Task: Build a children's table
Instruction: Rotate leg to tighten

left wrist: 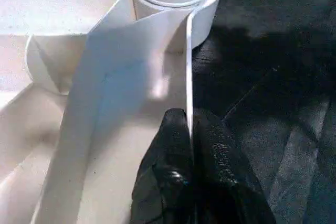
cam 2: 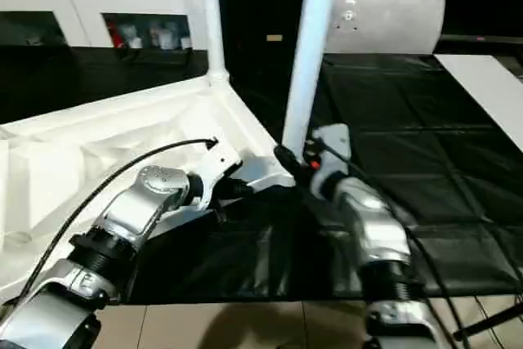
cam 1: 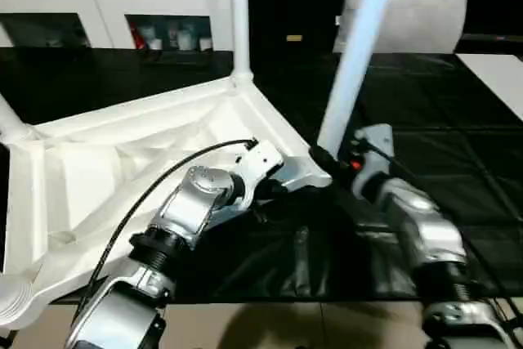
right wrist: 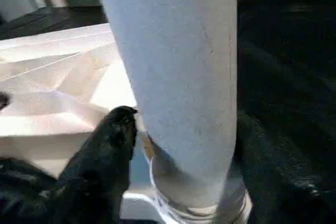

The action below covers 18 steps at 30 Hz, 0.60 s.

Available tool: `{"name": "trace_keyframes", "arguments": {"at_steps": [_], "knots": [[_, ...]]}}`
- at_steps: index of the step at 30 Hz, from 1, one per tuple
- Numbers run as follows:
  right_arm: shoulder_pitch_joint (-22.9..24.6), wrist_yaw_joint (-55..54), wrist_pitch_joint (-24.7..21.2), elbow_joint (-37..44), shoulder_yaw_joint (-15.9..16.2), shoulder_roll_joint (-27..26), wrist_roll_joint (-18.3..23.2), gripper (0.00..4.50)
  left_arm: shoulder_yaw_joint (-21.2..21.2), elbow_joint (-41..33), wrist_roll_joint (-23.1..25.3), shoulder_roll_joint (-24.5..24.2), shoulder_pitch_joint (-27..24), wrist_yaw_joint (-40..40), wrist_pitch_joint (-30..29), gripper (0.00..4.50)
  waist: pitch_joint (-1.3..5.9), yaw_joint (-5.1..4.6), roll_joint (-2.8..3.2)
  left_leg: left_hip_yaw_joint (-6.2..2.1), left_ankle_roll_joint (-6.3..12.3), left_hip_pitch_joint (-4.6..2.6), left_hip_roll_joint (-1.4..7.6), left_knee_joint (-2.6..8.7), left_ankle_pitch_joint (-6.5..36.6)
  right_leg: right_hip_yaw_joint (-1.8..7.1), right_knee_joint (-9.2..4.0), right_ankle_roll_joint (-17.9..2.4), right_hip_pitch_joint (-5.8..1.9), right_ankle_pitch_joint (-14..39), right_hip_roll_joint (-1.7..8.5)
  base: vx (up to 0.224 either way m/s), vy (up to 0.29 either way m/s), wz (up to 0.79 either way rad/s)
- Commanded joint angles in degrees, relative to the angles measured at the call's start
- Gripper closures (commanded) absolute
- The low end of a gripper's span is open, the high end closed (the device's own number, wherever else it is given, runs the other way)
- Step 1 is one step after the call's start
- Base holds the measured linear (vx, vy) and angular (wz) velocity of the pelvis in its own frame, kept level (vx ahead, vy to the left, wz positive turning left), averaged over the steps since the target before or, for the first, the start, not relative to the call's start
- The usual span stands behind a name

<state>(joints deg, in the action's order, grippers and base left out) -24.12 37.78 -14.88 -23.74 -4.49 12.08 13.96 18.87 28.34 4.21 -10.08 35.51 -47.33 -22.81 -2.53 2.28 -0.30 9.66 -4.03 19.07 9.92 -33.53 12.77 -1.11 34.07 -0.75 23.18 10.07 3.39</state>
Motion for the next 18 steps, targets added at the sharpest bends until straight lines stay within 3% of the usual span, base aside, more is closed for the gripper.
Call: {"name": "trace_keyframes", "arguments": {"at_steps": [1,5,10,13,15,16,18], "knots": [[1.4,7.4,0.0,0.9,1.5,3.5,1.1,1.13,1.5,0.6,-0.3,-1.8,-1.5,-4.0,3.6,4.50,2.98,0.43,-0.75,-0.44,5.07,1.09,2.12,3.65,6.9,1.89,-4.43,-11.8,-3.19,14.5,3.96,0.000,0.000,0.00],[1.6,15.8,1.4,1.1,1.8,9.7,1.5,0.88,3.6,-0.2,0.2,-5.5,-2.8,-11.0,7.5,4.50,3.00,0.54,-0.71,-0.38,5.78,1.27,2.25,3.53,5.8,1.73,-4.01,-13.0,-3.34,12.1,3.90,0.000,0.000,0.00],[2.1,28.0,2.7,2.7,3.2,14.9,3.9,0.81,7.0,-1.5,0.1,-9.6,-4.0,-19.2,13.4,4.50,2.86,0.60,-0.65,-0.41,6.27,0.97,2.59,3.61,7.9,1.71,-4.18,-13.5,-3.13,14.0,4.02,0.000,0.000,0.00],[1.7,33.2,3.4,2.3,4.3,16.9,4.3,1.18,8.2,-1.2,0.1,-11.1,-3.9,-22.4,16.1,4.50,2.72,1.25,-0.48,-0.29,5.71,0.58,2.85,3.73,8.8,1.70,-4.27,-13.8,-2.74,15.2,4.03,0.000,0.000,0.00],[1.2,37.1,4.3,1.7,6.1,18.2,3.6,1.24,9.2,-1.8,-0.5,-12.4,-4.2,-26.8,17.7,4.50,2.79,1.51,-0.45,-0.32,5.29,0.64,2.95,3.77,8.5,1.63,-4.08,-13.9,-2.91,14.7,4.07,0.000,0.000,0.00],[1.0,39.2,4.4,1.7,7.0,18.7,3.4,1.53,9.7,-2.1,-0.6,-13.0,-4.3,-28.7,18.5,4.50,2.79,1.53,-0.46,-0.26,5.25,0.68,3.01,3.77,8.2,1.67,-3.96,-14.1,-2.93,14.0,4.04,0.000,0.000,0.00],[1.1,41.7,3.9,2.2,8.1,19.1,3.9,1.65,10.1,-2.4,-0.8,-13.4,-4.3,-30.2,19.0,4.50,2.85,1.77,-0.47,-0.18,5.46,0.78,3.01,3.62,7.4,1.63,-3.64,-14.7,-3.00,11.9,4.00,0.000,0.000,0.00]]}}
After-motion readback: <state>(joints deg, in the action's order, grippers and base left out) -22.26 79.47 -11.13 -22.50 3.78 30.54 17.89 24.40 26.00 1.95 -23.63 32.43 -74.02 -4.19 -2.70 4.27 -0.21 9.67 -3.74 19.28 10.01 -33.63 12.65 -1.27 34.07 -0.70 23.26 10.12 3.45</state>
